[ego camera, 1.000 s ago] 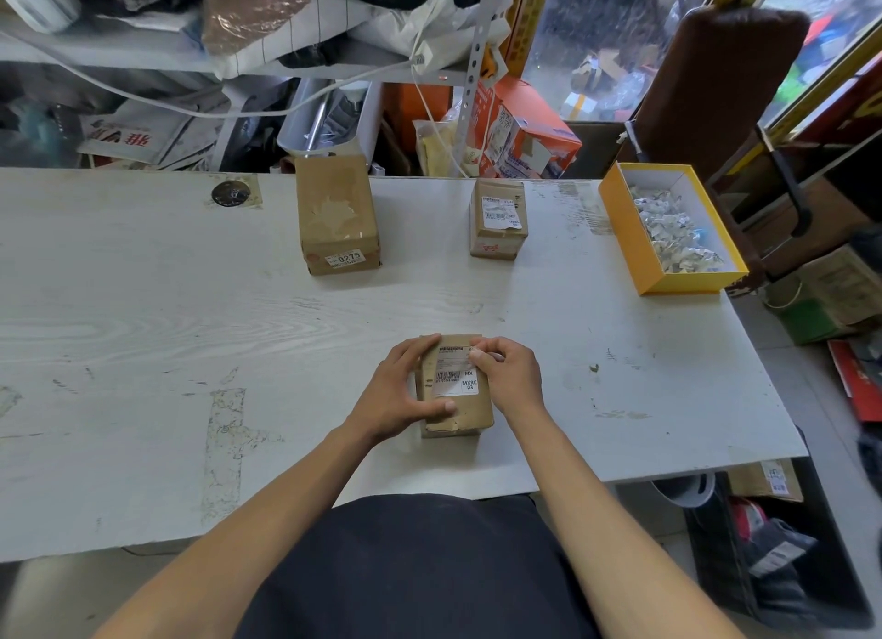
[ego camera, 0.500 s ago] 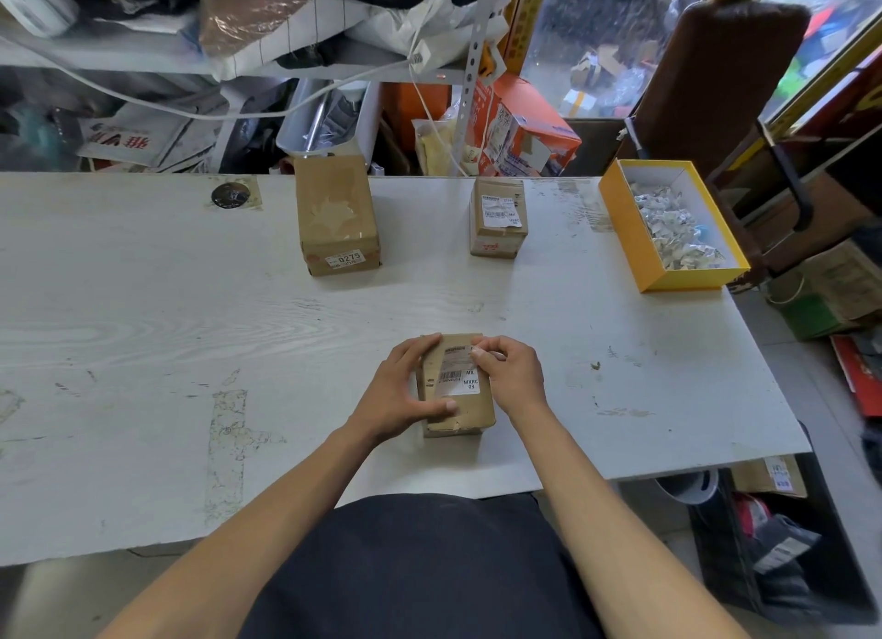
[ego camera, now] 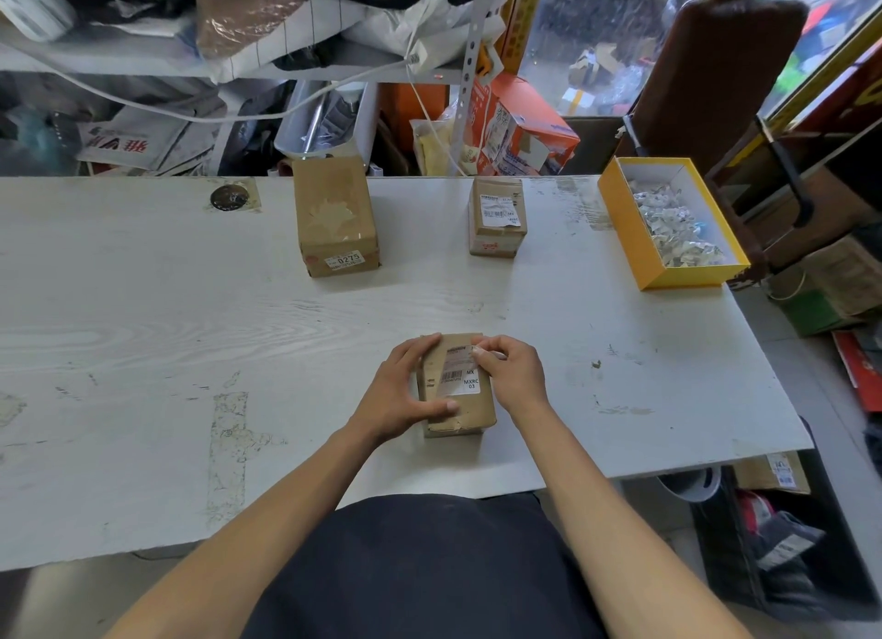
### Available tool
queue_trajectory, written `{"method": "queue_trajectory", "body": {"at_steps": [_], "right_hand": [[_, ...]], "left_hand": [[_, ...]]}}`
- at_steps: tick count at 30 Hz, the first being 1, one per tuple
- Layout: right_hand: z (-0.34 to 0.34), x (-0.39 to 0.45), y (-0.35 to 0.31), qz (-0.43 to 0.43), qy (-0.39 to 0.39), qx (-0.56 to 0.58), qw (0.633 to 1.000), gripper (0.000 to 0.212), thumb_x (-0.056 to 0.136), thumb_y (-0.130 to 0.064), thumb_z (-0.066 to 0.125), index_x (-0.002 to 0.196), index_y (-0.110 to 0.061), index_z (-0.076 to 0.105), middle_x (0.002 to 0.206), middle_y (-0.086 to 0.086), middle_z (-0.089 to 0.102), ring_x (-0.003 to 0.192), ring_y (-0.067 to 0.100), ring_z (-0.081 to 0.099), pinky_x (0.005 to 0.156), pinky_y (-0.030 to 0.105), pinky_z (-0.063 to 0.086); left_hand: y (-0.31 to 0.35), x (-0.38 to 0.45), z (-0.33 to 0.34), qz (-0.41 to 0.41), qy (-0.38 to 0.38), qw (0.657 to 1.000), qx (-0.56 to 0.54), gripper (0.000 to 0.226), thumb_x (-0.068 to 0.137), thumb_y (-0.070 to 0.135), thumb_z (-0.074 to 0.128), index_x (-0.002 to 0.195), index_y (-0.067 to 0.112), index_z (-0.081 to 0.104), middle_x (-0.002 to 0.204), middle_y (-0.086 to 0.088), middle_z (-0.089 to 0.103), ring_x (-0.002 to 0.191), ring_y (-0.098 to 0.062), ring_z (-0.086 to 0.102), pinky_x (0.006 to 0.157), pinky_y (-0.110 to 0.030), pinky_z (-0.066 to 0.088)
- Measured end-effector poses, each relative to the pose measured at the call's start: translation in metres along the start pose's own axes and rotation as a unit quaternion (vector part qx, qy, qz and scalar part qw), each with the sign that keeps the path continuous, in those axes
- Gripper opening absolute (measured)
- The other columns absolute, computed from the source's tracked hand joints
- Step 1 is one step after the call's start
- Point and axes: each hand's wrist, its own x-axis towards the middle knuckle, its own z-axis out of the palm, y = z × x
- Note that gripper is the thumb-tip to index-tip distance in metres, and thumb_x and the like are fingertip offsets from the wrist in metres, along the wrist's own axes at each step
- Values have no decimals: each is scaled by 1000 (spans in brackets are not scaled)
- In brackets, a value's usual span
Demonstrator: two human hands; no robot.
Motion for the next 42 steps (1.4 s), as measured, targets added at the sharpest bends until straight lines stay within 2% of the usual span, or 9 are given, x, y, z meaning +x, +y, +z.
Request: {"method": "queue_trajectory", "body": {"at_steps": [5,10,13,17,22,30,42], "right_hand": [[0,0,2,-1,-3,2,1000,20,89,-12,66,71,-18,64,100,-10,70,87,9,68,78,30,56],[-1,0,0,-3,-5,1,1000,17,90,-11,65,73,-15,64,100,-11,70,85,5,66,68,18,52],[0,1,2,-1,-4,1,1000,17,89,-11,65,73,-15,65,101,-9,70,88,10,68,76,29,56],[0,1,2,-3,-3,-4,1000,17,90,-12,65,73,-16,64,101,-8,71,88,10,67,73,26,55],[1,3,4,0,-1,-12,1000,16,89,-14,65,74,-18,65,97,-9,71,87,10,68,78,33,57],[0,6,8,7,-17,14,1000,18,89,-10,65,72,-15,65,102,-7,72,92,17,70,86,45,57],[0,8,10,15,-20,21,999,16,88,-12,66,72,-16,66,101,-8,73,92,17,70,88,47,56]], "left_hand": [[-1,0,0,-2,-2,1000,3,95,62,55,87,142,52,36,145,17,39,133,1,37,113,-32,36],[-1,0,0,-2,0,1000,1,95,63,51,89,142,52,36,144,16,39,132,5,37,113,-30,36],[-2,0,0,-3,-1,1000,4,96,63,51,89,143,51,36,144,16,39,131,6,37,112,-30,37],[-1,0,0,-2,-1,1000,2,95,64,50,89,143,50,36,144,16,39,132,4,37,113,-30,37],[0,0,0,-1,-2,1000,3,95,63,52,88,141,54,34,144,16,39,132,1,38,113,-31,36],[0,0,0,6,1,1000,2,93,61,59,85,138,60,34,144,17,40,133,7,35,114,-31,35],[1,0,-1,8,-2,1000,0,92,62,57,85,137,60,33,142,19,40,131,11,34,113,-29,36]]}}
